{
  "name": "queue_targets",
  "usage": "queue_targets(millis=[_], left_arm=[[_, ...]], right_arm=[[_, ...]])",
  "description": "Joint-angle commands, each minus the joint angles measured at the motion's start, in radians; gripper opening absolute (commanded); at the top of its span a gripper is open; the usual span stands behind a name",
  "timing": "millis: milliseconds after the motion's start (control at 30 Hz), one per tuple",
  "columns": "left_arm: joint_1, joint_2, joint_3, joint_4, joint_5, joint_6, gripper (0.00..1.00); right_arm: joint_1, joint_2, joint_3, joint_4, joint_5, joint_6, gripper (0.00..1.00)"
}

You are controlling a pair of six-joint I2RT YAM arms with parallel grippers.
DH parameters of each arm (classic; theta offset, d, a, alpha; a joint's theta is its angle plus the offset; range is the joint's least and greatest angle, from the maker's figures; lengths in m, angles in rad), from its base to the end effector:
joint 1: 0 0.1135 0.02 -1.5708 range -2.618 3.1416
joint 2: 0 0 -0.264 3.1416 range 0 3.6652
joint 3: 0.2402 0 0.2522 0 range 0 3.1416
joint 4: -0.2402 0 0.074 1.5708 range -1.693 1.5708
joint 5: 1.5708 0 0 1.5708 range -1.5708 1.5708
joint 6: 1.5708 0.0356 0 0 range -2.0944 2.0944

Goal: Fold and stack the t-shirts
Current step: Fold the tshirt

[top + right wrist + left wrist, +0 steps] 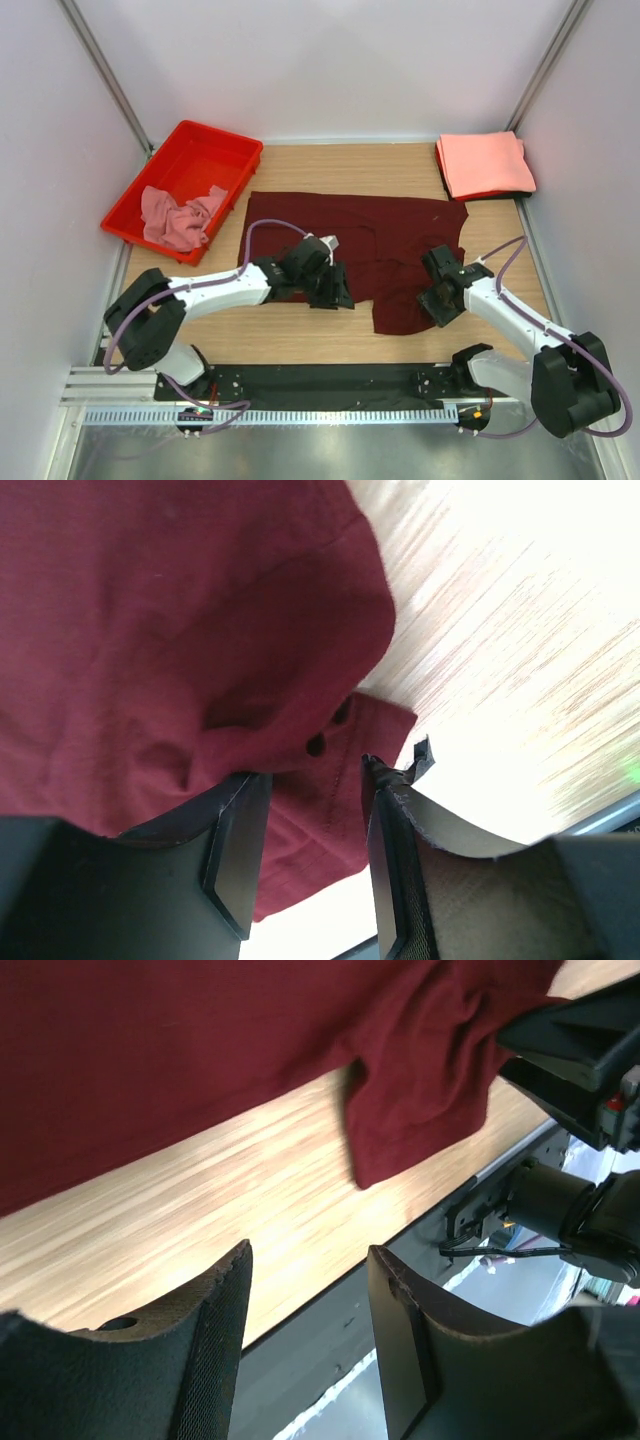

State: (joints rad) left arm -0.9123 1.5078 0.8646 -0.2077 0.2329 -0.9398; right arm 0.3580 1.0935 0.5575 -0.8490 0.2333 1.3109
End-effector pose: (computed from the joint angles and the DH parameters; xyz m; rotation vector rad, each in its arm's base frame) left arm 0.1814 -0.2478 0.1964 0.0821 2.7125 -1.0061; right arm 0.1528 0.0484 0.1677 1.3323 2.5137 -0.0275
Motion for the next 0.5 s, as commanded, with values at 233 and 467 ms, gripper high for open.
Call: queue_targets(millis=[233, 467], left_arm=[[-0.094, 0.253, 0.181, 0.346, 0.167, -0.037, 0.41], [-0.131, 0.33, 0.234, 0.467, 0.227, -0.056, 0.32]], right_arm=[[0.004, -0.029, -0.008, 0.036, 0.03, -0.065, 0.48], [0.006, -0.04, -0.015, 0.042, 0.028, -0.071, 0.48]])
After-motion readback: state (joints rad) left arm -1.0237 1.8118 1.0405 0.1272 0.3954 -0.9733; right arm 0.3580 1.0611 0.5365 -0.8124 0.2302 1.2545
